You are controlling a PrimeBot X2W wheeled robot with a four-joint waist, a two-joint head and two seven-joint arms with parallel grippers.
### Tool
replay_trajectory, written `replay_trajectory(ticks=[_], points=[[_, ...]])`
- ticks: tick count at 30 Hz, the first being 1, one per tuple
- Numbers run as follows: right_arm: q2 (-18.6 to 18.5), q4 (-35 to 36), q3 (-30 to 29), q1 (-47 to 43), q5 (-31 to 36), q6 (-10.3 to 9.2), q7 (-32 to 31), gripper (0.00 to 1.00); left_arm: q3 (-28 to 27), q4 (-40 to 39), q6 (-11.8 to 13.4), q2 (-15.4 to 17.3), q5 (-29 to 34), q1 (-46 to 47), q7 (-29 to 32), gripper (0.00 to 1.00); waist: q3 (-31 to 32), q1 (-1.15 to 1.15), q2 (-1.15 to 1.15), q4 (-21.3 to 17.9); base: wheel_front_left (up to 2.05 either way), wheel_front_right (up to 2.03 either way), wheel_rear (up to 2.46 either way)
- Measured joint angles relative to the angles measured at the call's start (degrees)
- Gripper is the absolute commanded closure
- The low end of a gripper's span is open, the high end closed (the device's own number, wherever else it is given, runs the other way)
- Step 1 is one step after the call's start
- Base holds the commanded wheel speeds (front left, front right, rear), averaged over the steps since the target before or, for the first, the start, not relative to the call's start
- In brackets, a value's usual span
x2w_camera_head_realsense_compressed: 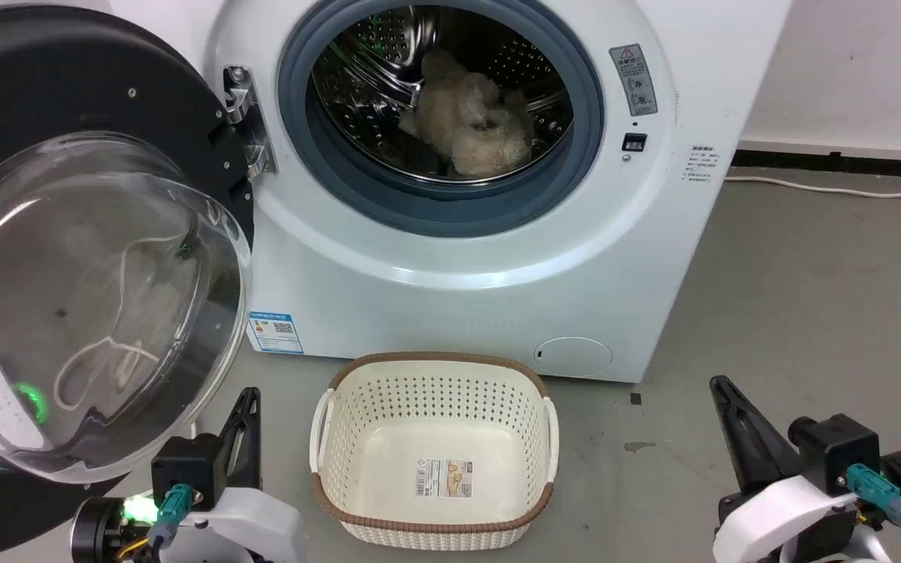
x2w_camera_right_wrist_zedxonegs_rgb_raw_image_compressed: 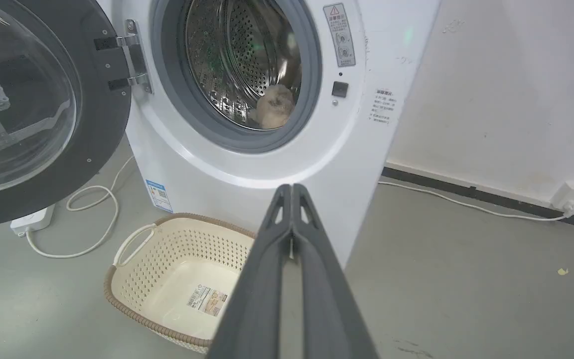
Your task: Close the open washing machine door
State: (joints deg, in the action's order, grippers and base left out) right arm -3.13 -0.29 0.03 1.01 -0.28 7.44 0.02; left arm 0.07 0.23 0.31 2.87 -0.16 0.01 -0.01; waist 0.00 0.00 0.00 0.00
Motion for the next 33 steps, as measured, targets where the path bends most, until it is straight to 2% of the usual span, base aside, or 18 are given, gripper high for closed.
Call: replay_trajectory(ticks=[33], points=[[0.0,0.0,0.0,0.0,0.0,0.0,0.0,1.0,0.0,0.0,0.0,0.0,0.0,0.0,0.0,1.0,0.0,0.0,0.0,0.0,0.0,0.0,0.0]])
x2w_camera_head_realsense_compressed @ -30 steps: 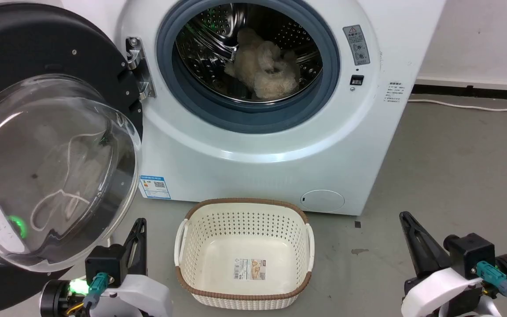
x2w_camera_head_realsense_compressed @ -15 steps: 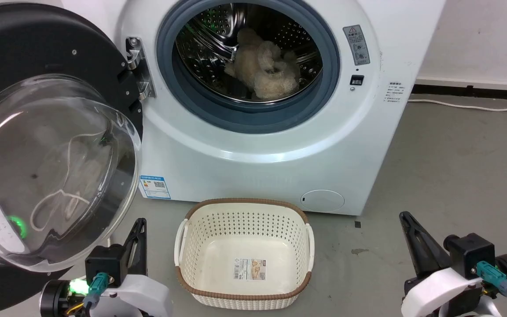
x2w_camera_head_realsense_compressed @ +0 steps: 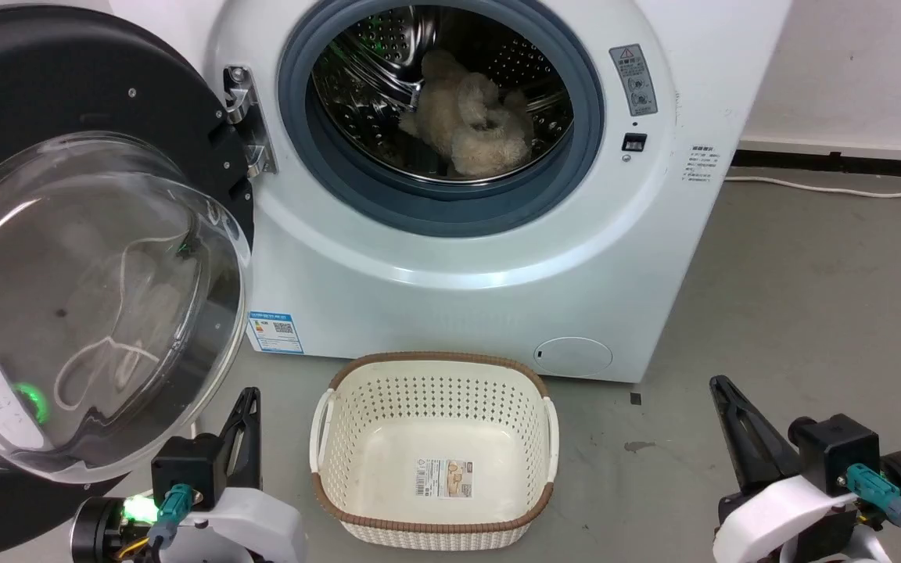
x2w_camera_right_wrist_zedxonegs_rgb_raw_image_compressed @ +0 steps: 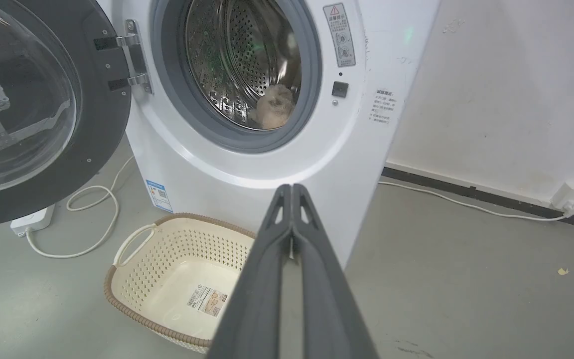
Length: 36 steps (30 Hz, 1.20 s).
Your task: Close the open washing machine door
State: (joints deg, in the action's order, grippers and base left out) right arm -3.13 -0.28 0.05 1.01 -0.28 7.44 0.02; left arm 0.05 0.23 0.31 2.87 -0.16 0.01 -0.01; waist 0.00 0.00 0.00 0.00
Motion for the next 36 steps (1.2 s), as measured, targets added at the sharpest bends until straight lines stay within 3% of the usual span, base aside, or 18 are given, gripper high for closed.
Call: replay_trajectory(ticks=[9,10,25,36], points=[[0.0,0.0,0.0,0.0,0.0,0.0,0.0,1.0,0.0,0.0,0.0,0.0,0.0,0.0,0.0,1.0,0.0,0.0,0.0,0.0,0.0,0.0,0.0],[0.0,0.0,0.0,0.0,0.0,0.0,0.0,0.0,0.0,0.0,0.0,0.0,0.0,0.0,0.0,0.0,0.0,0.0,0.0,0.0,0.0,0.0,0.0],[0.0,-0.1,-0.1,0.0,-0.6,0.0,0.8,0.0,0.3,0.2,0.0,0.0,-0.3,0.0,-0.9,0.0,-0.1,0.0,0.0,0.3,0.0,0.0,0.0],[-0.1,-0.1,0.1,0.0,-0.7,0.0,2.2,0.0,0.7,0.6,-0.1,0.0,-0.6,-0.1,-2.2,0.0,0.3,0.0,0.0,3.2,0.0,0.0,0.0]])
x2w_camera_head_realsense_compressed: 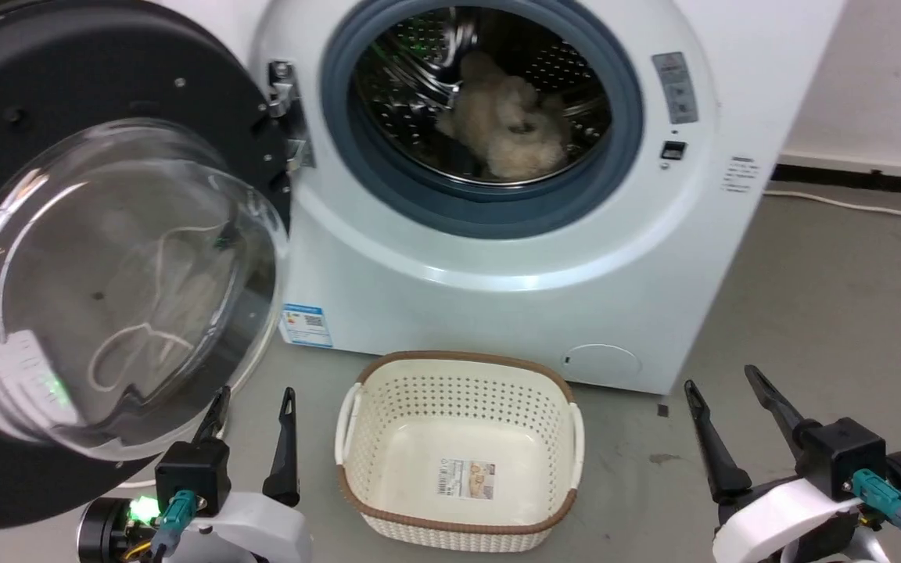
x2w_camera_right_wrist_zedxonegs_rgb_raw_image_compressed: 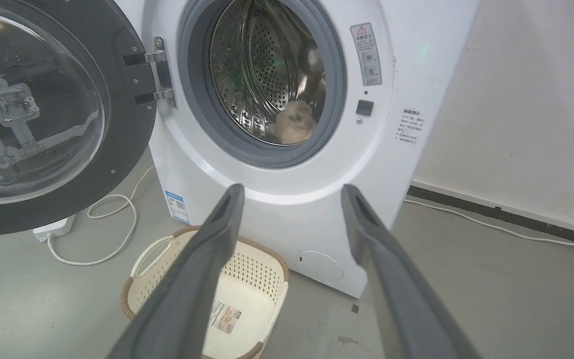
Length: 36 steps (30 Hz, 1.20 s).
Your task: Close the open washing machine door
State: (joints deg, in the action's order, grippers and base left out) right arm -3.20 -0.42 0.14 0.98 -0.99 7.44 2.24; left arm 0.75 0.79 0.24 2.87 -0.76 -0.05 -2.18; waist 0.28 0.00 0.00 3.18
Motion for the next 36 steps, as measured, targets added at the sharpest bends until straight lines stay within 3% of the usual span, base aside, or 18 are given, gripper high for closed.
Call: replay_trajectory(ticks=[11,36], points=[[-0.2,-0.9,2.5,-0.5,0.0,0.0,1.3,0.0,-0.2,-0.3,-0.3,0.0,-1.0,-1.0,-1.4,0.0,0.1,0.0,0.0,4.4,0.0,0.0,0.0],[-2.6,-3.5,10.4,1.7,-2.6,0.0,4.5,0.0,-0.6,-3.4,2.2,0.0,-2.5,-3.9,-4.5,0.0,-0.5,0.0,0.0,11.2,-0.06,-0.06,-0.06]])
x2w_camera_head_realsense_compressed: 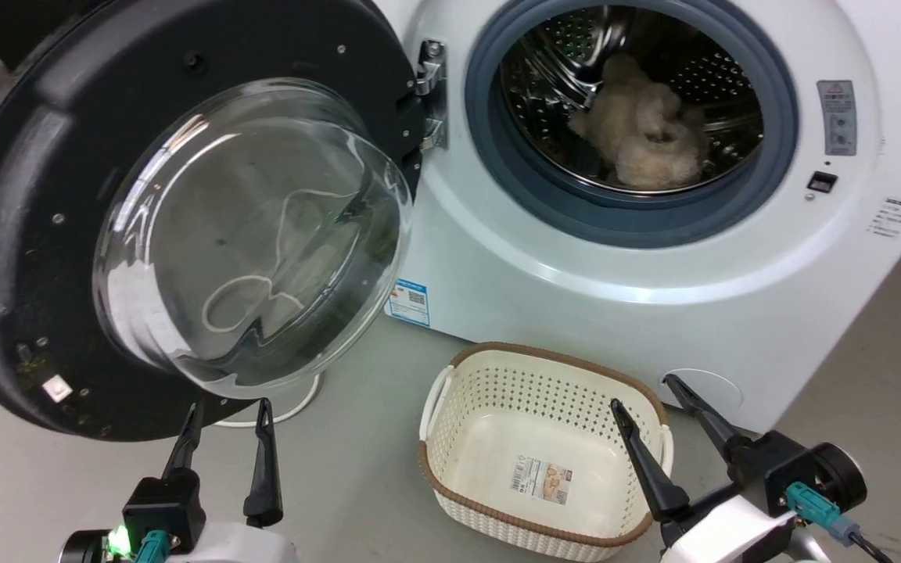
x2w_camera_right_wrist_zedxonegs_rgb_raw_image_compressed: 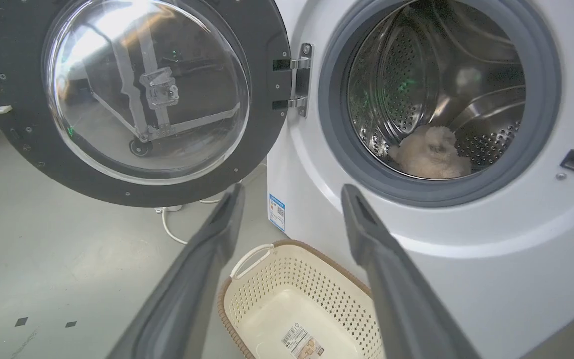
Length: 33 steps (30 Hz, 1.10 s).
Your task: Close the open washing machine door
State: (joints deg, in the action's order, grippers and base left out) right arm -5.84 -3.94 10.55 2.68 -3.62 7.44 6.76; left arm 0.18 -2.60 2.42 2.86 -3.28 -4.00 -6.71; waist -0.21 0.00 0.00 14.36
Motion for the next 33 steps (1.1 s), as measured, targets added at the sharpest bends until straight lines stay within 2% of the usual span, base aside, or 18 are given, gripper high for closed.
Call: replay_trajectory(ticks=[10,26,27,28,29,30,33], points=[[-0.5,-0.7,1.0,0.1,-0.5,0.0,1.1,0.0,-0.2,-0.2,1.0,0.0,-0.7,-1.1,-1.1,0.0,0.2,0.0,0.0,2.2,0.0,0.0,0.0],[-1.0,-1.3,2.8,-0.1,-0.7,0.0,3.0,0.0,-0.7,-0.1,1.2,0.0,-1.5,-2.3,-3.0,0.0,0.5,0.0,0.0,5.8,0.0,0.0,0.0],[-1.0,-1.4,2.9,-0.2,-0.9,0.0,3.3,0.0,-0.8,-0.2,1.1,0.0,-1.6,-2.5,-3.3,0.1,0.5,0.0,0.0,6.3,0.0,0.0,0.0],[-1.0,-1.4,2.9,-0.2,-0.9,0.0,3.3,0.0,-0.8,-0.2,1.1,0.0,-1.6,-2.5,-3.3,0.1,0.5,0.0,0.0,6.3,0.0,0.0,0.0],[-1.0,-1.5,3.1,-0.3,-0.9,0.0,3.5,0.0,-0.8,-0.1,0.9,0.0,-1.9,-2.8,-3.5,0.66,0.5,0.0,0.0,6.8,0.0,0.0,0.0],[-1.0,-1.5,3.1,-0.3,-0.9,0.0,3.5,0.0,-0.8,-0.1,0.9,0.0,-1.9,-2.8,-3.5,1.0,0.5,0.0,0.0,6.8,0.0,0.0,0.0],[-1.2,-1.6,3.4,-0.9,-0.9,0.0,4.0,0.0,-1.3,-0.9,-0.4,0.0,-2.5,-3.0,-4.0,1.0,0.2,0.0,0.0,7.7,0.0,0.0,0.0]])
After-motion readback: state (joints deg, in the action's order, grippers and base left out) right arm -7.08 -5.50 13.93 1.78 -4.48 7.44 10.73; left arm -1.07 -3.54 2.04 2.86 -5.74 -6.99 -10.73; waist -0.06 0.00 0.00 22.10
